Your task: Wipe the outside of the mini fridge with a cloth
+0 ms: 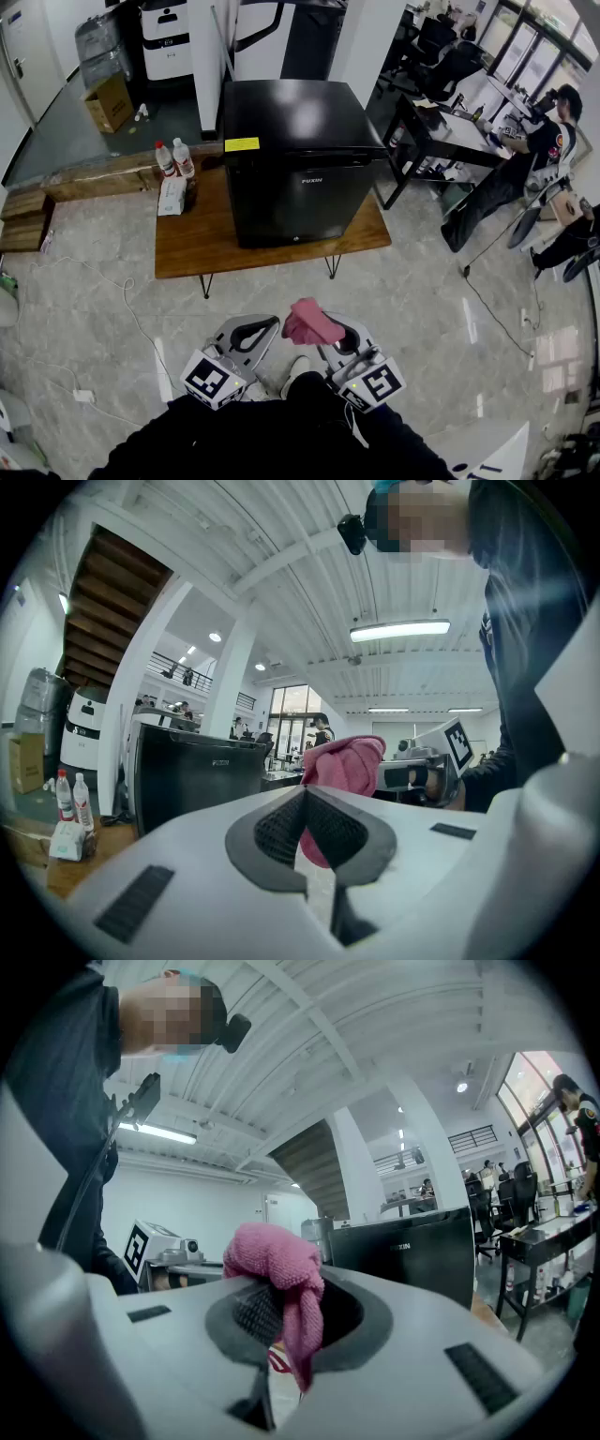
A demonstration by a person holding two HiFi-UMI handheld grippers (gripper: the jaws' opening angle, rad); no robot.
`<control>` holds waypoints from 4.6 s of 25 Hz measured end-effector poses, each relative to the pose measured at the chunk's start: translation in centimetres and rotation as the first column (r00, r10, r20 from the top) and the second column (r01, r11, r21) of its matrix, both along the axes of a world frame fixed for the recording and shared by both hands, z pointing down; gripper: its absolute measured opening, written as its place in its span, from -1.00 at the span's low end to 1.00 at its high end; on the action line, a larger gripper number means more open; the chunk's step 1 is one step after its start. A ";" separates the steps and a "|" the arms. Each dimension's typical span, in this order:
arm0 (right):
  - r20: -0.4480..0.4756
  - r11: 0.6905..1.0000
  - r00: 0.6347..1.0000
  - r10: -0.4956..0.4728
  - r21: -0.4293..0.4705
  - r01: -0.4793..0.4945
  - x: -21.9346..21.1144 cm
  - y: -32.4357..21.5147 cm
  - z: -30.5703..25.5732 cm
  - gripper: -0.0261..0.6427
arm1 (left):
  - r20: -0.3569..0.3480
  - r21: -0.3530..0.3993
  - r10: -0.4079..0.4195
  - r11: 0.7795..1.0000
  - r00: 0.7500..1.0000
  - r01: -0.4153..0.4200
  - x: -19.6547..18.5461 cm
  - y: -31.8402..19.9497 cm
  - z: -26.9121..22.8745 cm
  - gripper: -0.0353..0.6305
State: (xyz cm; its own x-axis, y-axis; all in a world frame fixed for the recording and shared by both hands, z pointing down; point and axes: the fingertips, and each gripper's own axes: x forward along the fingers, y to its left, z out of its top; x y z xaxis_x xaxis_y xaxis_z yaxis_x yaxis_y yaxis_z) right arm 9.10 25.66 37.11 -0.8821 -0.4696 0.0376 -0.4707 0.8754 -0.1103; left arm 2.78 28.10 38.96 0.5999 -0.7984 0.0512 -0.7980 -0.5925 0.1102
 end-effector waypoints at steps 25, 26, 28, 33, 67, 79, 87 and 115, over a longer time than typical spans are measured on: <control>0.036 0.978 0.978 -0.207 0.000 0.207 11.1 -4.3 -0.8 -0.78 | 0.029 0.011 -0.190 0.982 0.981 0.190 11.6 -3.7 -1.6 -0.88; 0.036 0.977 0.977 -0.212 0.002 0.212 11.5 -4.7 -0.9 -0.78 | 0.031 0.010 -0.202 0.979 0.979 0.202 12.1 -4.0 -1.6 -0.88; 0.039 0.975 0.974 -0.223 0.002 0.223 12.5 -5.3 -0.9 -0.78 | 0.034 0.005 -0.219 0.976 0.975 0.219 13.1 -4.4 -1.4 -0.88; 0.031 0.962 0.962 -0.272 0.011 0.271 14.1 -5.9 -1.0 -0.78 | 0.022 0.001 -0.246 0.969 0.969 0.246 15.3 -5.1 -1.6 -0.88; -0.071 0.984 0.985 -0.156 0.082 0.161 -5.8 -20.0 -0.4 -0.78 | 0.020 0.041 -0.237 0.971 0.971 0.236 -5.5 -19.4 -0.9 -0.88; -0.086 0.978 0.991 -0.100 0.174 0.114 -11.0 -24.1 -4.3 -0.78 | -0.012 0.060 -0.197 0.978 0.980 0.198 -11.4 -23.6 -5.5 -0.88; -0.190 0.920 0.970 -0.151 0.331 0.208 -13.5 -29.9 -10.3 -0.78 | -0.024 0.077 -0.233 0.969 0.972 0.235 -13.9 -28.2 -11.5 -0.88; -0.565 0.719 0.684 -0.462 0.213 0.662 -31.3 -59.5 -11.4 -0.75 | 0.192 0.281 -0.664 0.742 0.722 0.608 -24.8 -53.2 -19.5 -0.88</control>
State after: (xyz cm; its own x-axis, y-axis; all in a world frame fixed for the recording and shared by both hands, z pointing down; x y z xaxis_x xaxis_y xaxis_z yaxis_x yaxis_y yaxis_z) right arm -22.19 -33.86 25.67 -0.9022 0.0503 0.4284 0.2234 0.9041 0.3642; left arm -22.06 -25.12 19.46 -0.0689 -0.9957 -0.0613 -0.9730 0.0807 -0.2161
